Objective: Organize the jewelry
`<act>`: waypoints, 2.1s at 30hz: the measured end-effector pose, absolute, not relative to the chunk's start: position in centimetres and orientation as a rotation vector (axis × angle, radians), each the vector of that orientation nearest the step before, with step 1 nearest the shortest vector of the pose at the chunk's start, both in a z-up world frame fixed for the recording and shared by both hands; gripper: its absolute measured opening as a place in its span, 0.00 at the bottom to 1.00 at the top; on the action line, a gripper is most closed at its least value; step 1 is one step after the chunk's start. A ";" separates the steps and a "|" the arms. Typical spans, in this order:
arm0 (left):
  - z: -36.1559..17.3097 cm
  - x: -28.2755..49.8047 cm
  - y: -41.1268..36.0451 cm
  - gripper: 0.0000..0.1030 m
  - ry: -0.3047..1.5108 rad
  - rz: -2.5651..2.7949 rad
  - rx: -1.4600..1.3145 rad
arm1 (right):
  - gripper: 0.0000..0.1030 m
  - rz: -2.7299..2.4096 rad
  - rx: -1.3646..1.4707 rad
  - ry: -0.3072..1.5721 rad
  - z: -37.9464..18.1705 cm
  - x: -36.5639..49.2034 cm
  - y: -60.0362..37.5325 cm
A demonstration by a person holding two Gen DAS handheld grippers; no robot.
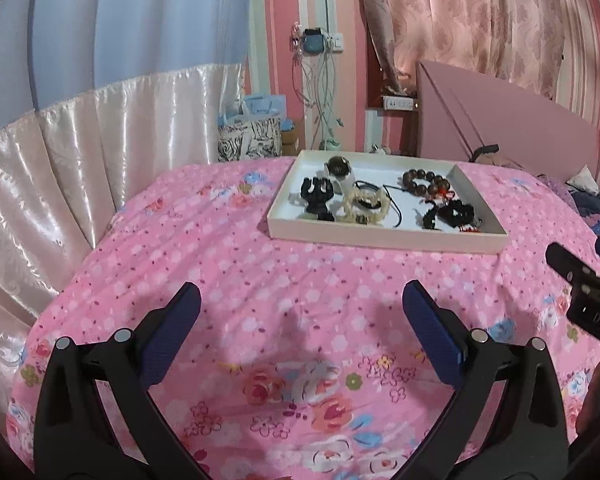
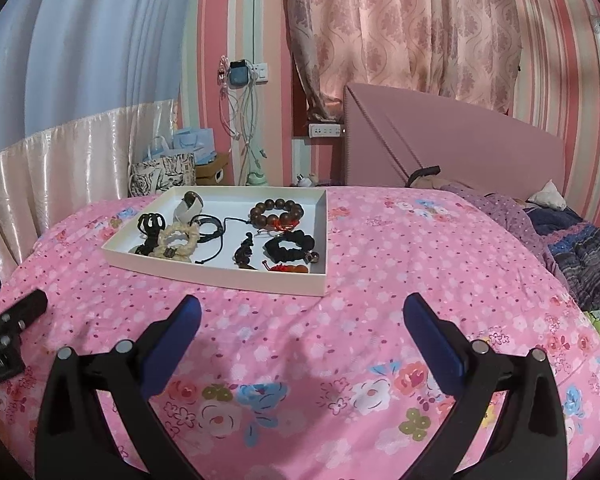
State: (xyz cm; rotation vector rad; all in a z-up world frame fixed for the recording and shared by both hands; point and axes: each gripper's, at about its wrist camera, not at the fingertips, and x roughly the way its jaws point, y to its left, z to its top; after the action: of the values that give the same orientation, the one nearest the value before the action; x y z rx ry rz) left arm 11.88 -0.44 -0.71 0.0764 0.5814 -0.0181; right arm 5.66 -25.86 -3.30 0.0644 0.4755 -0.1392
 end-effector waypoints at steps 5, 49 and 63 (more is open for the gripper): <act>-0.1 11.0 0.1 0.97 0.530 -0.003 0.062 | 0.98 -0.142 0.054 0.482 -3.3 5.5 -25.7; -0.2 10.6 -0.3 0.97 0.504 0.027 0.086 | 0.98 -0.142 0.046 0.518 -4.2 5.9 -26.0; -0.2 10.6 -0.3 0.97 0.505 0.032 0.095 | 0.98 -0.145 0.046 0.522 -4.3 5.9 -26.2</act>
State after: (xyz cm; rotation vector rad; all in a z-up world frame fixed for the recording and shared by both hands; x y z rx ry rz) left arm 10.57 -0.32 -0.19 0.0948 0.5048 0.0320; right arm 5.90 -26.16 -4.27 0.0458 0.5217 -0.1448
